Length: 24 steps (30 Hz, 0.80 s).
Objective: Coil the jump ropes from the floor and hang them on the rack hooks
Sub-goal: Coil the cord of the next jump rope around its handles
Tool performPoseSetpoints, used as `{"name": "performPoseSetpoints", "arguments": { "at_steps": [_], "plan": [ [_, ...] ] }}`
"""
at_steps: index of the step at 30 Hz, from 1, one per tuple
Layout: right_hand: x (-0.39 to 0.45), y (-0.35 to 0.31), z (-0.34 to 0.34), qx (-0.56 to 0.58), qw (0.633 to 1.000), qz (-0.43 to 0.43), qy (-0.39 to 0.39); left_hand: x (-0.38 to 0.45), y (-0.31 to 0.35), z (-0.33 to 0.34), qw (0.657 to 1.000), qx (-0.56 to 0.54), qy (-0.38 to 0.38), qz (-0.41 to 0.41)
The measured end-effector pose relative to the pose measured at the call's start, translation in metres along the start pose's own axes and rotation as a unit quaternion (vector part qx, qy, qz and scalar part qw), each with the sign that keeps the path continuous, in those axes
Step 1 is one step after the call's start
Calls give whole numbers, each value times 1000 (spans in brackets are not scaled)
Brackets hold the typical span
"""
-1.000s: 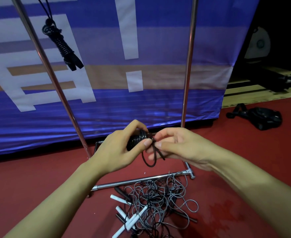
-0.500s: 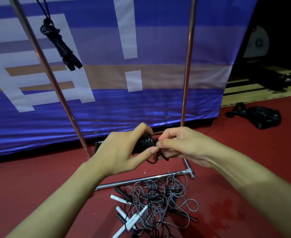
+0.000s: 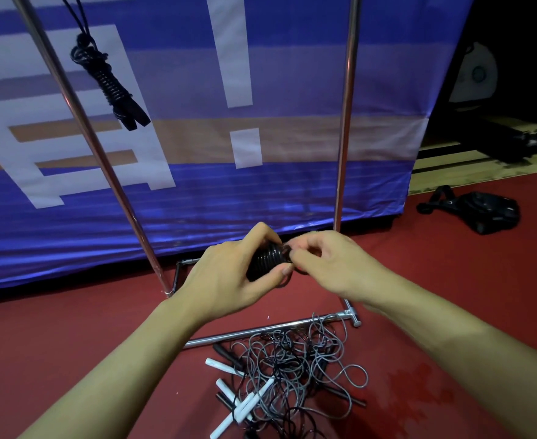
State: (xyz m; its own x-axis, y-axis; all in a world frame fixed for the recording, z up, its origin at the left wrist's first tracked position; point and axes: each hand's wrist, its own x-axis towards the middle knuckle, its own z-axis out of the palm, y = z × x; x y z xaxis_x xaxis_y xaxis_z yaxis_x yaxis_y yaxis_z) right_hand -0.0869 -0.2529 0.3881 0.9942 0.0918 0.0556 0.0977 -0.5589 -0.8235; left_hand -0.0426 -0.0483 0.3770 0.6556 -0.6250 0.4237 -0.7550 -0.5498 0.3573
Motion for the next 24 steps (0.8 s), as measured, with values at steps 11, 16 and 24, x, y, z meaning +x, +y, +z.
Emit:
{"name": "performPoseSetpoints", "arguments": {
  "at_steps": [11,16,24],
  "plan": [
    [-1,-10,-26,151,979,-127,-51,-8,-5,-5,990,-131,-38,-34],
    [0,-7,-23,80,985,-147,-48,-8,-2,1,984,-159,-70,-41],
    [2,-6,-20,-23,988,-150,2,-7,0,-2,978,-200,-34,-51]
  ]
}}
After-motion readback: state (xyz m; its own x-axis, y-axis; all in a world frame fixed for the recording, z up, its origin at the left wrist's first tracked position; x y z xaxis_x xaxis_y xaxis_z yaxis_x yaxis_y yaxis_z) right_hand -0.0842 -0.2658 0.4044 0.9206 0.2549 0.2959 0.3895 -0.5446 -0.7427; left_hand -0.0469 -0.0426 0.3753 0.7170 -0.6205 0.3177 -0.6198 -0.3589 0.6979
